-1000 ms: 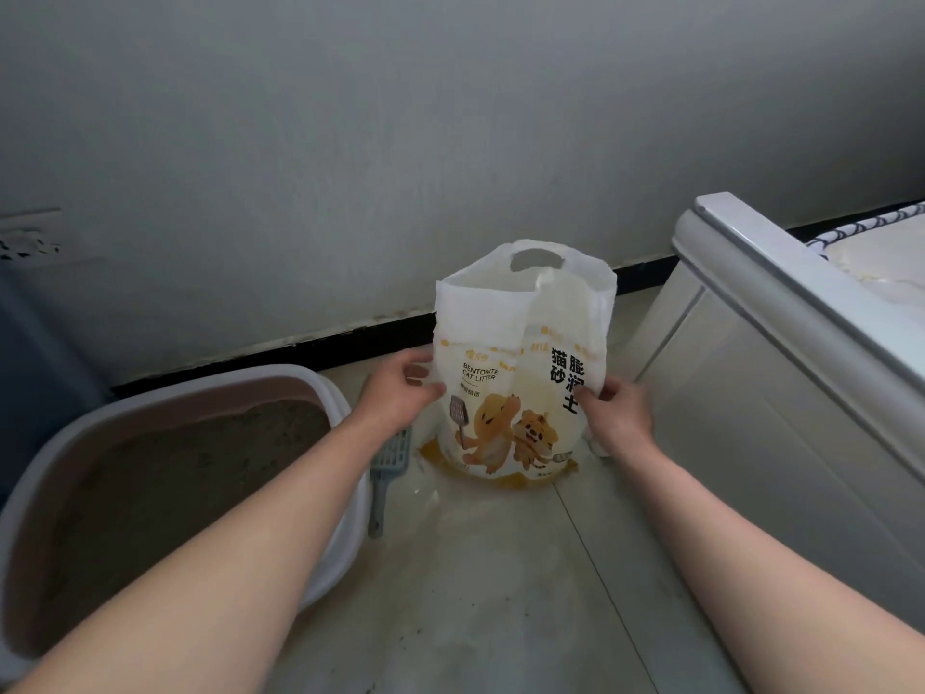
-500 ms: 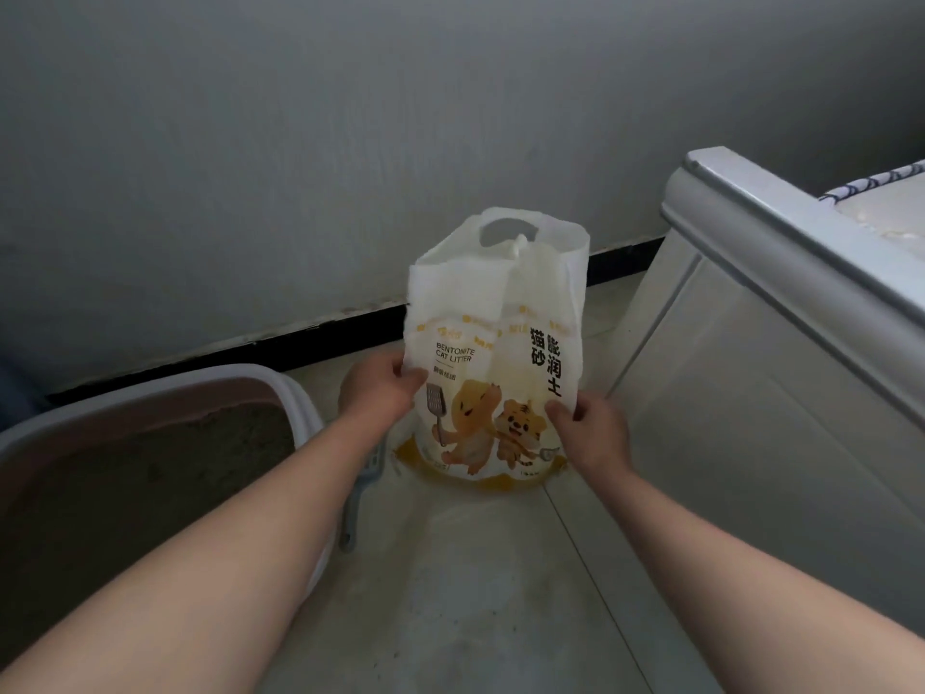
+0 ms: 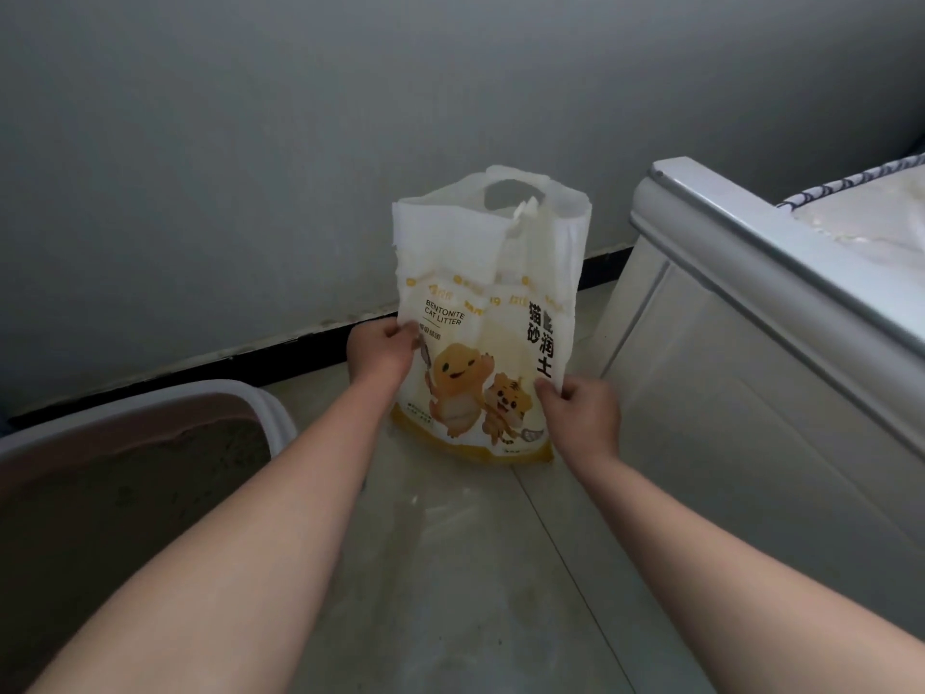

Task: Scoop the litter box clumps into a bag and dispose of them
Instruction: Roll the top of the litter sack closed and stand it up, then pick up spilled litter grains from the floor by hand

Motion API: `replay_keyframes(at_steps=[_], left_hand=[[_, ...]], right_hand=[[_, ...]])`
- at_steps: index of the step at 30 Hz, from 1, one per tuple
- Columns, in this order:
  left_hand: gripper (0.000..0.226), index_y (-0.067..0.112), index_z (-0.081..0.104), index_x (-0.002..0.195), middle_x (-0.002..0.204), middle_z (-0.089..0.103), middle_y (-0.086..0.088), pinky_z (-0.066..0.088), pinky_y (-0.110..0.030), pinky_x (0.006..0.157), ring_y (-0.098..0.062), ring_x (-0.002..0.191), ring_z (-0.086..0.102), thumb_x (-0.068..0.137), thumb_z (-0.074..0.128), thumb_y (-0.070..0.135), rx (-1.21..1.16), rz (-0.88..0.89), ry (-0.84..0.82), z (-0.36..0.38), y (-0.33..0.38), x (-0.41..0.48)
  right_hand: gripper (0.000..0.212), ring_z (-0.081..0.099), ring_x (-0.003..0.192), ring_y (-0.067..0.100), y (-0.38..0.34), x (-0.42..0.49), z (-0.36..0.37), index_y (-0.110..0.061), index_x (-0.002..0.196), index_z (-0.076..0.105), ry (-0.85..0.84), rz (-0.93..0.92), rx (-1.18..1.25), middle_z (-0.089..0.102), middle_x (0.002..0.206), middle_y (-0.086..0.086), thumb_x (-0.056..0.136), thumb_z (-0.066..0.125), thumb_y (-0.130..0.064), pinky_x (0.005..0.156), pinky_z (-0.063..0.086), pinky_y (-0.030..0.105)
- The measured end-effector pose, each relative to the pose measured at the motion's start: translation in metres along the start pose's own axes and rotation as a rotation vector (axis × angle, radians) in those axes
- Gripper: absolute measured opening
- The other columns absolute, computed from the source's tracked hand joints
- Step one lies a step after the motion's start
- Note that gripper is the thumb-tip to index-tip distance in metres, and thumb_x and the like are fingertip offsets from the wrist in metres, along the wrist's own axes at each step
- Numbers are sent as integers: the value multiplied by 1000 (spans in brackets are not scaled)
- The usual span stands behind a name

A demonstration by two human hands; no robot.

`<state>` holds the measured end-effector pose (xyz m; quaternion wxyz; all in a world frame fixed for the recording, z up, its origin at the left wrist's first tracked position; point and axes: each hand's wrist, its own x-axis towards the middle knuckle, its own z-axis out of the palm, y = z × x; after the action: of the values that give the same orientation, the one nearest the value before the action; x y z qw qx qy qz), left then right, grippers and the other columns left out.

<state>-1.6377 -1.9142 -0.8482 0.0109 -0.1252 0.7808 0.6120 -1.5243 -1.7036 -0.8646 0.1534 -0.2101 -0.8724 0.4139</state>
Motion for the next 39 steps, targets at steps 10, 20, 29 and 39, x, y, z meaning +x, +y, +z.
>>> replay_keyframes(at_steps=[10, 20, 29, 39], left_hand=[[32, 25, 62, 130, 126, 65, 3, 52, -40, 99, -18, 109, 64, 101, 51, 28, -103, -52, -369, 61, -5, -17], [37, 26, 59, 134, 124, 64, 6, 49, -32, 97, -13, 109, 60, 101, 47, 39, 155, 46, -454, 60, -25, -29], [52, 28, 39, 146, 143, 52, -5, 41, -44, 105, -28, 130, 49, 99, 36, 49, 722, 356, -525, 17, -49, -56], [49, 18, 65, 115, 112, 66, -7, 46, -36, 85, -27, 101, 60, 98, 34, 52, 1173, 403, -318, -102, -34, -81]], right_hand=[[37, 68, 60, 24, 29, -14, -1, -3, 70, 70, -114, 67, -74, 69, 63, 11, 88, 65, -35, 60, 56, 39], [27, 70, 77, 25, 19, -24, 10, -19, 78, 62, -188, 242, 7, 69, 76, 0, 96, 55, -39, 71, 54, 35], [90, 45, 131, 33, -24, -73, 62, -11, 143, 33, -169, 521, 230, 46, 142, 13, 68, 55, -57, 109, 40, 49], [62, 49, 130, 26, -86, -77, 44, -12, 145, 43, -634, 390, 73, 51, 144, 6, 93, 56, -42, 108, 42, 43]])
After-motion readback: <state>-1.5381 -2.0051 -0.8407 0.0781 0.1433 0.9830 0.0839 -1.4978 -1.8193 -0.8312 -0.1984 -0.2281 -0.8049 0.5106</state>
